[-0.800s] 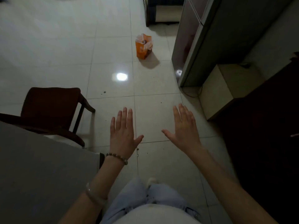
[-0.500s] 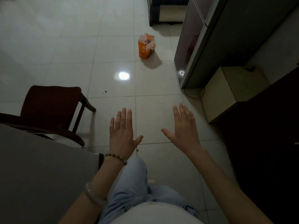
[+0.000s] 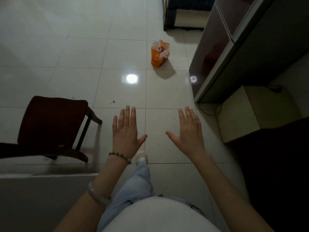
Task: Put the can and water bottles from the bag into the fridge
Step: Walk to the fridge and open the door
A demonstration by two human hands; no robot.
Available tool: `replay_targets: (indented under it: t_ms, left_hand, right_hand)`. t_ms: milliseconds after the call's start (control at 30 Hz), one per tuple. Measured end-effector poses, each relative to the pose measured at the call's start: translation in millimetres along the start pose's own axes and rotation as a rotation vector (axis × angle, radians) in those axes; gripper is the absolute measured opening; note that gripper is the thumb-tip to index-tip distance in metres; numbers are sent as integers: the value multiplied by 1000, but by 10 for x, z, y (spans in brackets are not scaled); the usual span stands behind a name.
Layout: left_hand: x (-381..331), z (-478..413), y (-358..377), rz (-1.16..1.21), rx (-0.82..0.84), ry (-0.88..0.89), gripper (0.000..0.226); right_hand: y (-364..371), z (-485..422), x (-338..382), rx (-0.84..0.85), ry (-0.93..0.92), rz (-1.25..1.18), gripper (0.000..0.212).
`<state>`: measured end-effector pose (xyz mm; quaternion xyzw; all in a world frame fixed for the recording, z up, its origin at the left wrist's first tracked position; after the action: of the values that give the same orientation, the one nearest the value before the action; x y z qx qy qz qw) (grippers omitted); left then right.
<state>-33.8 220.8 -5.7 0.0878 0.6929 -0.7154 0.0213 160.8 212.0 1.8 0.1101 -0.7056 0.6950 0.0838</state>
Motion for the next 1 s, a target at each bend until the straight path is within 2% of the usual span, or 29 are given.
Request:
replay_targets:
  t_ms: [533, 733, 1000]
  left_hand:
    - [536, -2018, -230, 5, -16, 4, 105]
    - [617, -2815, -181, -9, -11, -4, 106]
    - [507, -4367, -191, -17, 20, -11, 103]
  right_hand:
    - [-23, -2091, 404, -57, 6, -24, 90]
    - [24, -2903, 305, -44, 5, -41, 90]
    - [-9, -4427, -20, -68, 31, -58, 90]
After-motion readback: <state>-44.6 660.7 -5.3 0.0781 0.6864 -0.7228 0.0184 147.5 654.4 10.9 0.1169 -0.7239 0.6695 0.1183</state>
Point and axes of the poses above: each hand's wrist, its own z-axis away from the middle knuckle, its own y-axis out of the palm, x = y × z, the point moved 3 cm from there along -z, towards the middle knuckle, and after that the axes turned 1 degree about x, right-handed, at the moved point
